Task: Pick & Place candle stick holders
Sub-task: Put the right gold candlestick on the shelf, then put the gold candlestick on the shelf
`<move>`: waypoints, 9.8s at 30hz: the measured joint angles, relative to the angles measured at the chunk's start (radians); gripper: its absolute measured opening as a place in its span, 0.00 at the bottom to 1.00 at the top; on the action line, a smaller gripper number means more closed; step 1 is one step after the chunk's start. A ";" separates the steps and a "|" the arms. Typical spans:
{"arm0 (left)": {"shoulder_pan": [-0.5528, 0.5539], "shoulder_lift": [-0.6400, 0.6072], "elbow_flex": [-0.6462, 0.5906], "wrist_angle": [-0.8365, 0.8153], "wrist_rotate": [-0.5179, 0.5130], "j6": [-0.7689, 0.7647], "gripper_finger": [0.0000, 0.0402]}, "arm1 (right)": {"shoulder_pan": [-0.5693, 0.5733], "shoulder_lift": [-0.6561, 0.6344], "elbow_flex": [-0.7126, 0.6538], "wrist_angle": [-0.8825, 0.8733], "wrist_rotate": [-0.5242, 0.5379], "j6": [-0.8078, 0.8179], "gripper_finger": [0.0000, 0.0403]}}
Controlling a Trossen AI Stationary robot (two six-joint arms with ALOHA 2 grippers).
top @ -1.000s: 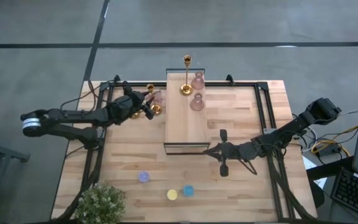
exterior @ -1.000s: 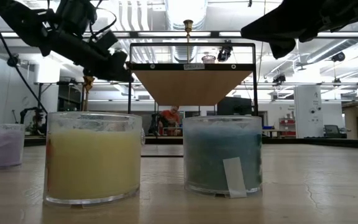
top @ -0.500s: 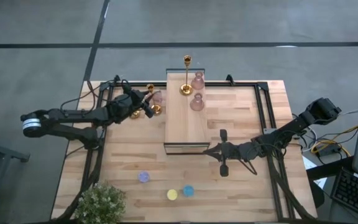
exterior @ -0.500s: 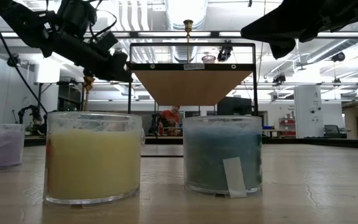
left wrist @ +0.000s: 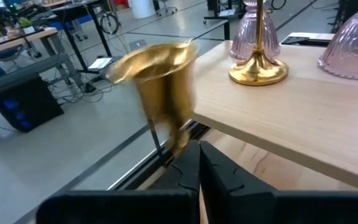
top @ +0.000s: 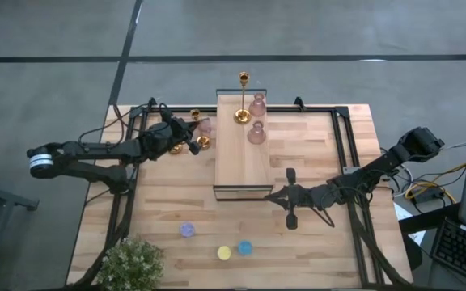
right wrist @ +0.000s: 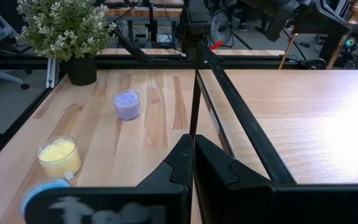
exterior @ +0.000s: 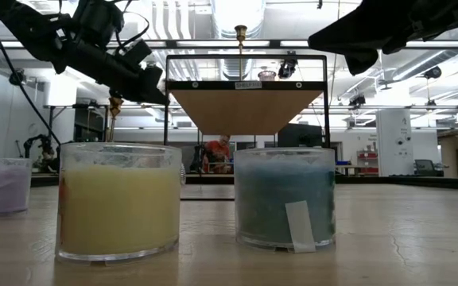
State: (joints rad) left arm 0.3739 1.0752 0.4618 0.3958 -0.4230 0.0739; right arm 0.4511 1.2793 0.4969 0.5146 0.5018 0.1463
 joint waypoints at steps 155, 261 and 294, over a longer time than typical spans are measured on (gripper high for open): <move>0.052 0.383 0.713 -0.116 0.496 -0.180 0.06 | -0.001 0.000 -0.009 -0.001 0.052 0.011 0.02; 0.048 -0.357 -0.010 -0.766 -0.191 -0.279 0.48 | 0.000 0.000 -0.013 0.000 0.103 0.018 0.02; 0.047 -0.371 0.010 -0.596 -0.075 -0.127 0.24 | -0.001 0.000 -0.013 0.000 0.104 0.018 0.02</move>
State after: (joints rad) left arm 0.4213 0.7042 0.4722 -0.2006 -0.4979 -0.0533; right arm 0.4503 1.2789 0.4839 0.5148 0.6056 0.1642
